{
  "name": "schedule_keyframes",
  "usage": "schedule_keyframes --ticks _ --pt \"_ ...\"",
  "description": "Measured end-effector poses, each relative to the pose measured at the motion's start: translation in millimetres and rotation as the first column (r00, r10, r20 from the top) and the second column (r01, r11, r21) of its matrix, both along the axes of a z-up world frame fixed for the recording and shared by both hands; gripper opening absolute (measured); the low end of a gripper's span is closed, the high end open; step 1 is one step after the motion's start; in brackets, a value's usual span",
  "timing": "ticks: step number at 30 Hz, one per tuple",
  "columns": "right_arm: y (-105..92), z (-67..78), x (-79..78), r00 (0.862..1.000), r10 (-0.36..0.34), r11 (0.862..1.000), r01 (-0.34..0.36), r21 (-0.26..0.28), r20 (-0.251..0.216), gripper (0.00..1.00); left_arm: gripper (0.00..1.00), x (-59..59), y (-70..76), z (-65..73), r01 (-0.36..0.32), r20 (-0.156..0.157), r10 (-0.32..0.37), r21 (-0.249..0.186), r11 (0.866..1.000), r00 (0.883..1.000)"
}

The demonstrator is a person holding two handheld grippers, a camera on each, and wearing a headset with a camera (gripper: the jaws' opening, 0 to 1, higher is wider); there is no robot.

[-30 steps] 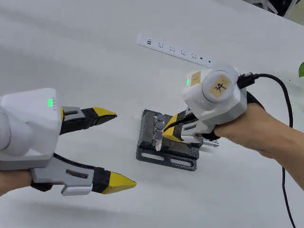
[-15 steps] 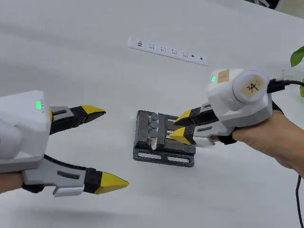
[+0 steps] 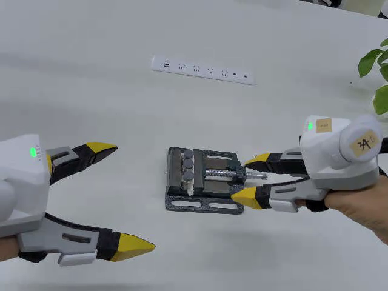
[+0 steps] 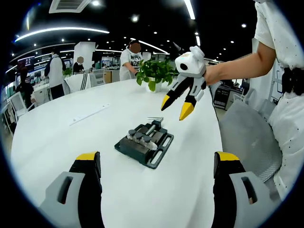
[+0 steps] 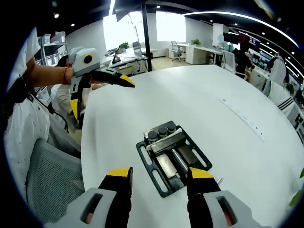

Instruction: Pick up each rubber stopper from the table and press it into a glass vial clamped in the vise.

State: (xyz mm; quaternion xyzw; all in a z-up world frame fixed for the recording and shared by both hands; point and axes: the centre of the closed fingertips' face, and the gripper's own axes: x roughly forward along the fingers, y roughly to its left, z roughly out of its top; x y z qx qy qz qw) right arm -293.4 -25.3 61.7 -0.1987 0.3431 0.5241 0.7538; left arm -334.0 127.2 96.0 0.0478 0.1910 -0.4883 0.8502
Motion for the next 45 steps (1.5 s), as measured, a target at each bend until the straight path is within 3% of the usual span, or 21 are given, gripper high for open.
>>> schedule_keyframes --ticks 8,17,22,45 --pt "-18.7 -3.8 -6.5 0.999 -0.045 0.996 0.043 0.081 0.025 0.64 0.99 3.1 -1.0 -4.0 -0.005 -0.009 0.005 0.012 1.0 1.0" --pt "-18.8 -5.8 -12.9 0.997 -0.064 0.986 0.056 0.154 0.052 0.79 0.99 5.2 -3.3 -12.8 0.0 -0.003 0.0 0.053 0.999 1.0" --pt "-17.9 -6.3 -16.2 0.996 -0.07 0.984 0.059 0.169 0.062 0.86 0.99 4.5 -4.3 -16.0 0.002 -0.005 -0.002 0.066 0.998 1.0" --pt "-28.9 -1.9 -16.9 0.993 -0.091 0.982 0.077 0.17 0.075 0.87 0.99 5.4 -8.1 -18.4 0.006 -0.011 -0.005 0.06 0.998 1.0"
